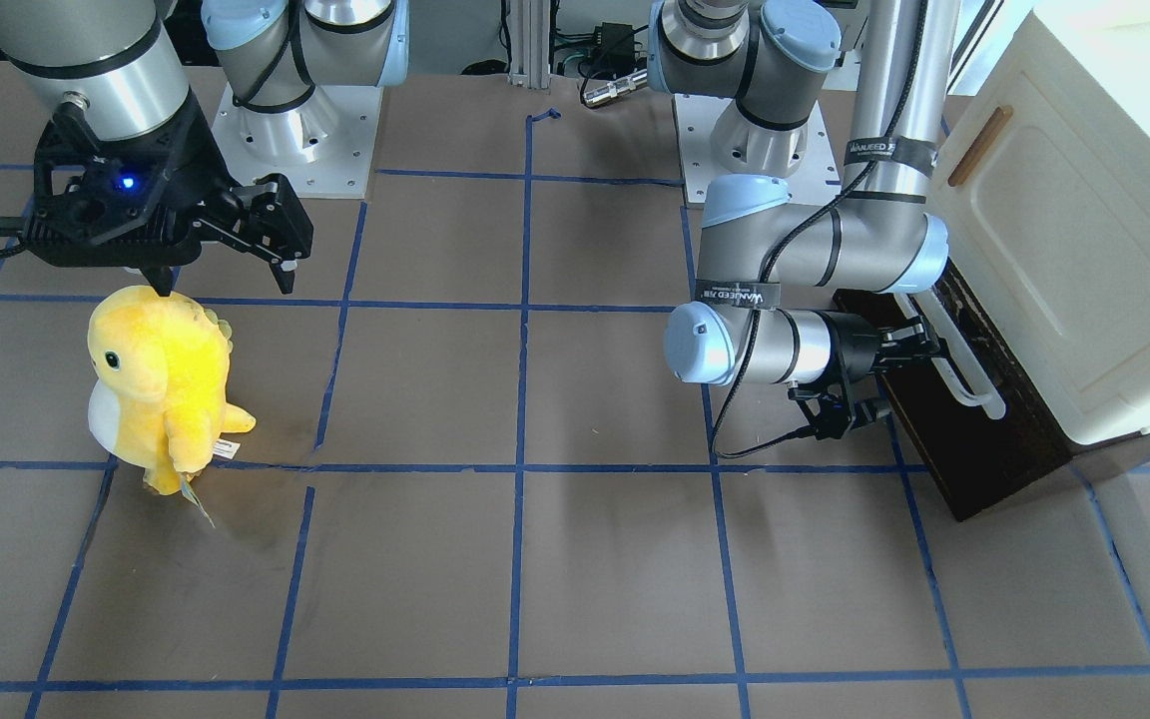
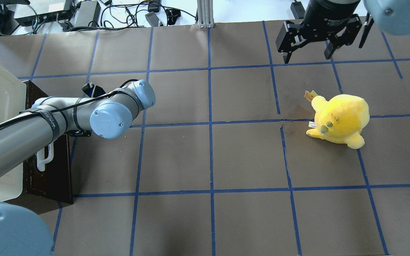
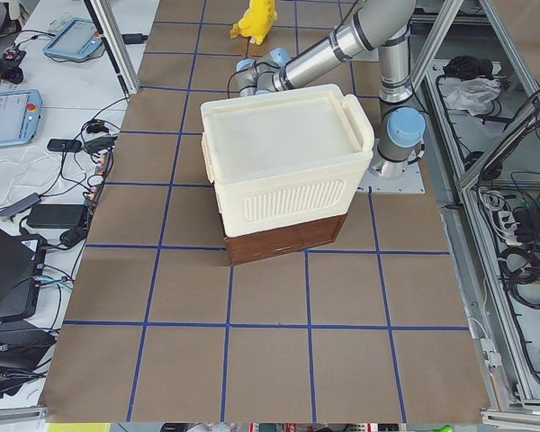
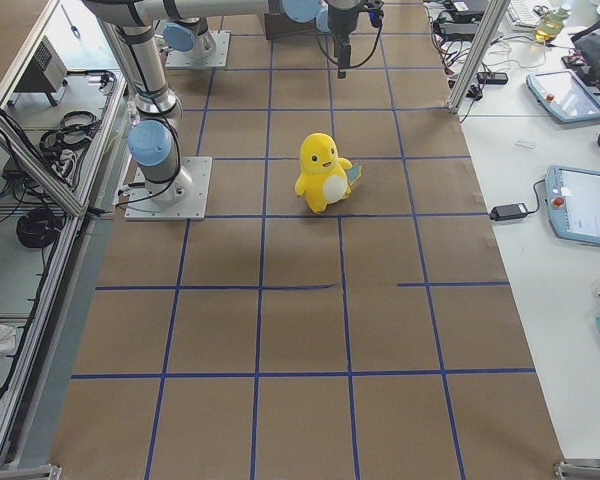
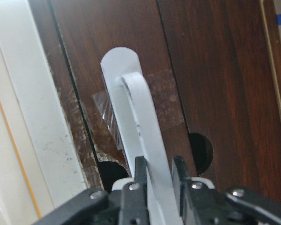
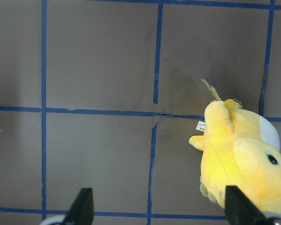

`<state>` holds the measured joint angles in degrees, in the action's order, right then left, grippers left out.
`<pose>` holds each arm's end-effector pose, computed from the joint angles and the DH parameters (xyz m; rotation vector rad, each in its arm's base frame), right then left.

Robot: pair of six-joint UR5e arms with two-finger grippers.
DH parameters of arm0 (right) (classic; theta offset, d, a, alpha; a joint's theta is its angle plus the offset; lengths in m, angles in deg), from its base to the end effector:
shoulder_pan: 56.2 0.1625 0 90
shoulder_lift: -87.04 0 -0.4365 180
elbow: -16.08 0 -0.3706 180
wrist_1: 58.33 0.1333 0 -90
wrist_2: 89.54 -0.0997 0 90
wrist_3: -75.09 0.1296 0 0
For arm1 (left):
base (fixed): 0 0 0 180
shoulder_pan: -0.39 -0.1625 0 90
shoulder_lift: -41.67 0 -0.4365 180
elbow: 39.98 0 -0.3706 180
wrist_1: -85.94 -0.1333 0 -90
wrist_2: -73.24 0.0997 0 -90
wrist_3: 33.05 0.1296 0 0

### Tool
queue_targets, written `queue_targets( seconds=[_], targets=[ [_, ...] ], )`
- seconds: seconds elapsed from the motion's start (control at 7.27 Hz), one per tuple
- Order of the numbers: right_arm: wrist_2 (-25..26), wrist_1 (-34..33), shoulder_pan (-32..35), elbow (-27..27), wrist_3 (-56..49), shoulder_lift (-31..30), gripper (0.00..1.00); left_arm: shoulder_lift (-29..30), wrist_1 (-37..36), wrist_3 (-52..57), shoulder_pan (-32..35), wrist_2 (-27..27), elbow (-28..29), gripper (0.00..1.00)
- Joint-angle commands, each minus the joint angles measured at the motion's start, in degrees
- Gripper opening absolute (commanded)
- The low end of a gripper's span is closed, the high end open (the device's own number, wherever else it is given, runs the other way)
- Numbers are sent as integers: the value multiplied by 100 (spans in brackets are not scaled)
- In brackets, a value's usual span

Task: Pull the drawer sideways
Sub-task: 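Hold the handle with the left gripper, tightening the grip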

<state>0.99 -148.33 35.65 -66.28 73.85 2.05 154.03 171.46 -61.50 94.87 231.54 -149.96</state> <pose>0.1486 -0.5093 0.4895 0.0841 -3.1306 0.0720 -0.0511 -0.4868 0.2175 0.0364 1.8742 0.2495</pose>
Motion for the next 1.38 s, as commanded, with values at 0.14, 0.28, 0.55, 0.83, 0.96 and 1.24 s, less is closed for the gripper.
queue_targets(
  seconds=[0.14,0.28,0.55,0.83,0.96,1.24],
  targets=[
    [0,0,0,0,0,0,100,13,-52,41,9,8,21,21],
    [0,0,0,0,0,0,100,13,-70,42,35,8,21,21],
    [0,0,0,0,0,0,100,13,-79,42,53,-9,21,21],
    [0,0,0,0,0,0,100,-22,-79,42,158,-18,38,21],
    [0,0,0,0,0,0,100,-22,-70,42,246,-140,108,21],
    [0,0,0,0,0,0,100,-4,-35,42,308,-220,162,21]
  ],
)
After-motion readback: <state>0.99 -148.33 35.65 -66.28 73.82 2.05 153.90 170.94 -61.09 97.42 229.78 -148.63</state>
